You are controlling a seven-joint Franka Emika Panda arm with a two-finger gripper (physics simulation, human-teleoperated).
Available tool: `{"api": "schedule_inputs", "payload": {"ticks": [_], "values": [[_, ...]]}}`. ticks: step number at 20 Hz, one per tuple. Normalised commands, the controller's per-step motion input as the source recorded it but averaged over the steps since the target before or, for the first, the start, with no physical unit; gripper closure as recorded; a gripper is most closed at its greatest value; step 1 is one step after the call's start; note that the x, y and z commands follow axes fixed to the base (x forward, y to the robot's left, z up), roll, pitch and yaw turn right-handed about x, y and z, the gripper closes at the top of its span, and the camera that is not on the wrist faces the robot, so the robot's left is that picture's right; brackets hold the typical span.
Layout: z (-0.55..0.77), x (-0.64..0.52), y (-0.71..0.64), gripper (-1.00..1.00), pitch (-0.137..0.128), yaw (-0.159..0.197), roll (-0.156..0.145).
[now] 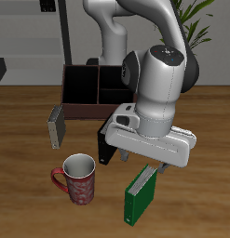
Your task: Place the green book into the back desk caddy's front compartment
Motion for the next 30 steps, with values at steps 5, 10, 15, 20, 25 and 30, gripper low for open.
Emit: {"api": "schedule_inputs", "payload": {"ticks": [5, 10, 15, 20, 25, 30], "values": [[-0.08, 0.08, -0.11, -1.0, 0.021, -0.024, -0.008], [-0.13, 0.06, 0.04, -1.0, 0.028, -0.016, 0.007], [-0.13, 0.13, 0.03, -1.0, 0.026, -0.02, 0.009], [-0.15, 0.0, 0.03, -1.0, 0.002, -0.018, -0.008], [-0.23, 0.09, -0.1, -1.0, 0.019, -0.013, -0.022], [-0.23, 0.0, -0.06, -1.0, 0.032, -0.018, -0.008]]}}
